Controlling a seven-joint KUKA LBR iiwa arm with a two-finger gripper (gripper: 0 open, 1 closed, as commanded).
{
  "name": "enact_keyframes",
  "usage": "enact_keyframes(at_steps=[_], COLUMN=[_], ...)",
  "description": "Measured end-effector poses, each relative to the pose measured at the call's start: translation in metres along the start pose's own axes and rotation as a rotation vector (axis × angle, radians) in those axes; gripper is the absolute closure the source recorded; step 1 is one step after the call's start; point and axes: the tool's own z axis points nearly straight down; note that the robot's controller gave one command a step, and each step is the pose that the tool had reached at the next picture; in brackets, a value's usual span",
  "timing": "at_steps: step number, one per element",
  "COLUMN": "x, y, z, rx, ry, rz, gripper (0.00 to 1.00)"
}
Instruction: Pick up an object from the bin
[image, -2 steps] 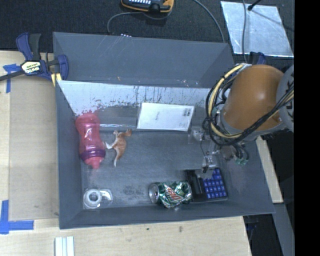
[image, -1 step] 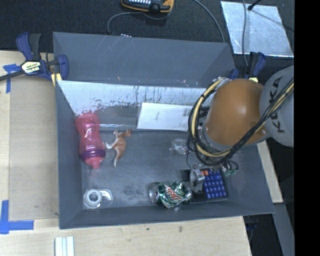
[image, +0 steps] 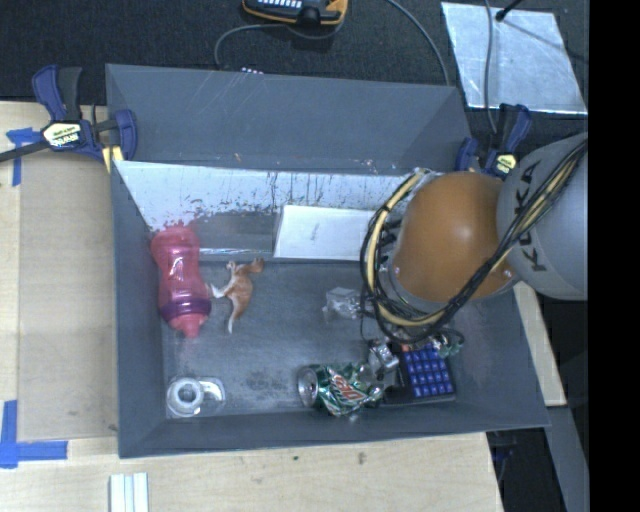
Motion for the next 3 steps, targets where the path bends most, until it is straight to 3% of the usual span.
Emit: enact_keyframes(at_steps=[1,2,3], x=[0.004,0.011,0.011], y=[0.014,0.026,0.026], z=[0.054,0.063,0.063], rx=[0.000,0.001,0.001], ry=[-0.003,-0.002,-0.002], rz=[-0.005,-0.017,-0.017], gripper=[0.00,1.00,1.00])
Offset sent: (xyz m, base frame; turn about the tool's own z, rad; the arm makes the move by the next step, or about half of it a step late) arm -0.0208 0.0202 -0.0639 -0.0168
